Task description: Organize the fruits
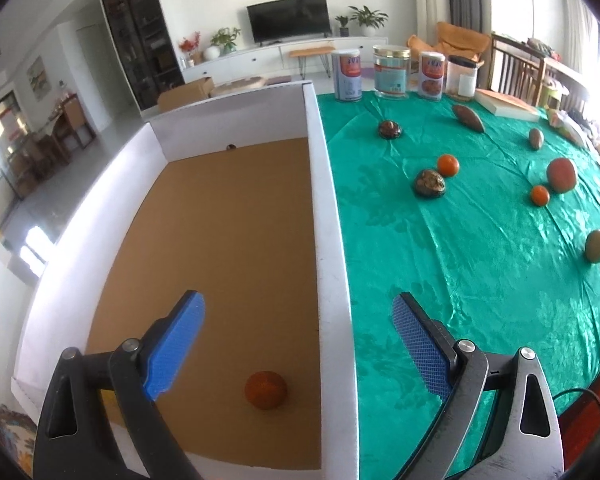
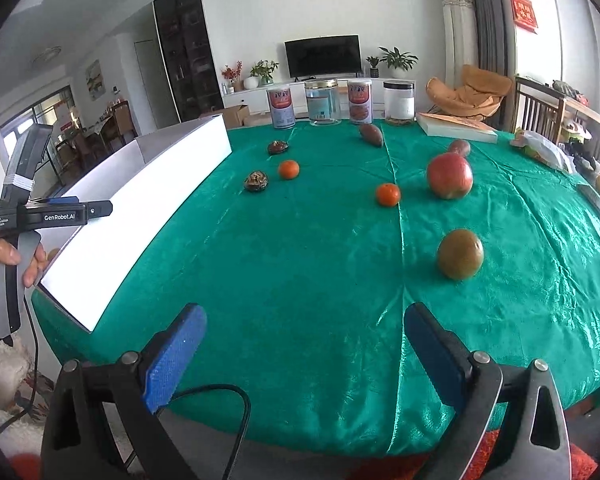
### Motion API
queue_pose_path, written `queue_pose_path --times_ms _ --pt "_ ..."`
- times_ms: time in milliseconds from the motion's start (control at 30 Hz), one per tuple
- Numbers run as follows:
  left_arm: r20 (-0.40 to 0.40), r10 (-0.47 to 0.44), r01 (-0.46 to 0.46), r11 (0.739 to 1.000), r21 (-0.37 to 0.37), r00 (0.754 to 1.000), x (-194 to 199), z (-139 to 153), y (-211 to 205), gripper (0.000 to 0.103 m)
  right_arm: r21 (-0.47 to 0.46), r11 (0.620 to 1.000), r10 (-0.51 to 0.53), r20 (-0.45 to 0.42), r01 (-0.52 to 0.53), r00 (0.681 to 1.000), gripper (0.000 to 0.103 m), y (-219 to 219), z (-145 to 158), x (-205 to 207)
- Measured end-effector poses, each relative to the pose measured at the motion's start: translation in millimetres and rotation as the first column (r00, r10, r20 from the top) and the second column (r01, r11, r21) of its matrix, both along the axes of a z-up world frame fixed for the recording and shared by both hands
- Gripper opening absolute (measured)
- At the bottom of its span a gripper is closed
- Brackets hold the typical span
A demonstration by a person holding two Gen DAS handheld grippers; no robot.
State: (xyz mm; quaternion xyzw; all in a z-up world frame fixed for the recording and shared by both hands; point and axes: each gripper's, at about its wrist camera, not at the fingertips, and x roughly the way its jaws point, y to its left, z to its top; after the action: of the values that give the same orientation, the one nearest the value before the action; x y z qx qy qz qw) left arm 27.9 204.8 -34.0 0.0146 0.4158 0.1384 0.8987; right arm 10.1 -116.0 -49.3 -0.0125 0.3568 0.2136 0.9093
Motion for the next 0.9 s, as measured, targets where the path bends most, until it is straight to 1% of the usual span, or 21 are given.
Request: queue_pose_path --times_ms 133,167,200,267,300,367,400,467,500,533,567,600,633,667,700,733,767,800,833,867,900 --pt "0.010 0.014 -0.014 1.000 -0.023 1.000 0 7 2 0.096 0.049 0.998 -0.033 0.004 0.033 0.999 0.099 -17 8 1" --pt "0.024 0.031 -0.030 0.999 -0.032 0.999 -1 12 4 0.096 0.038 0.998 -0.045 0.023 0.044 0.999 0.099 -24 15 0" --pt "0.049 0.045 -0.043 0.998 -0.037 0.998 -3 18 3 0.096 0.011 0.998 -0.065 0.057 0.065 0.996 0.099 -33 22 -1" --pt "0.112 0.062 -0.060 0.998 -0.022 0.992 -9 34 -1 0.096 -0.059 0.992 -0.103 0.125 0.111 0.987 0.099 -57 44 -3" --pt "0.147 0.059 -0.058 0.998 -0.010 0.987 -13 44 -6 0.096 -0.106 0.985 -0.120 0.153 0.137 0.981 0.099 -73 57 -3" --pt "0.206 0.028 -0.029 1.000 0.001 0.978 -18 62 -17 0.097 -0.200 0.959 -0.162 0.197 0.201 0.967 0.099 -112 92 -7" --pt "0.233 0.004 -0.005 1.000 0.003 0.973 -20 72 -25 0.098 -0.238 0.947 -0.170 0.204 0.217 0.964 0.099 -132 112 -10" --pt "0.274 -0.047 0.048 0.999 0.001 0.961 -23 88 -41 0.098 -0.319 0.923 -0.159 0.189 0.214 0.969 0.099 -167 158 -16" --pt "0.292 -0.076 0.079 0.997 0.000 0.953 -24 95 -51 0.099 -0.385 0.897 -0.151 0.189 0.215 0.970 0.099 -180 182 -20" --pt "0.305 -0.104 0.110 0.994 -0.002 0.947 -24 101 -62 0.099 -0.471 0.853 -0.145 0.195 0.222 0.970 0.099 -189 207 -25" --pt "0.318 -0.129 0.139 0.990 -0.007 0.939 -24 105 -72 0.099 -0.554 0.800 -0.137 0.203 0.229 0.970 0.099 -193 227 -31" --pt "0.329 -0.156 0.170 0.985 -0.013 0.931 -23 110 -84 0.100 -0.630 0.741 -0.128 0.207 0.232 0.970 0.103 -196 246 -36" --pt "0.338 -0.179 0.198 0.980 -0.021 0.924 -21 113 -94 0.101 -0.690 0.688 -0.119 0.194 0.222 0.974 0.103 -197 261 -41" --pt "0.346 -0.199 0.224 0.974 -0.034 0.917 -19 114 -104 0.102 -0.734 0.650 -0.114 0.162 0.197 0.980 0.103 -199 269 -44" --pt "0.352 -0.217 0.250 0.967 -0.052 0.910 -16 113 -116 0.102 -0.758 0.630 -0.110 0.126 0.167 0.986 0.103 -199 271 -46" --pt "0.350 -0.232 0.272 0.960 -0.070 0.908 -12 110 -126 0.102 -0.763 0.632 -0.104 0.096 0.140 0.990 0.103 -198 269 -46" --pt "0.338 -0.246 0.292 0.952 -0.090 0.908 -5 104 -137 0.102 -0.745 0.657 -0.094 0.074 0.118 0.993 0.103 -197 262 -46" --pt "0.322 -0.261 0.311 0.944 -0.114 0.910 1 95 -147 0.102 -0.707 0.701 -0.083 0.054 0.097 0.995 0.103 -195 251 -46" --pt "0.300 -0.271 0.321 0.937 -0.134 0.915 7 86 -155 0.102 -0.651 0.755 -0.074 0.033 0.077 0.997 0.103 -192 234 -44" --pt "0.271 -0.276 0.326 0.932 -0.160 0.922 13 74 -163 0.102 -0.586 0.808 -0.072 0.014 0.066 0.997 0.103 -187 211 -40" --pt "0.248 -0.286 0.335 0.924 -0.186 0.926 19 62 -170 0.102 -0.517 0.853 -0.082 0.002 0.071 0.997 0.103 -184 186 -35"
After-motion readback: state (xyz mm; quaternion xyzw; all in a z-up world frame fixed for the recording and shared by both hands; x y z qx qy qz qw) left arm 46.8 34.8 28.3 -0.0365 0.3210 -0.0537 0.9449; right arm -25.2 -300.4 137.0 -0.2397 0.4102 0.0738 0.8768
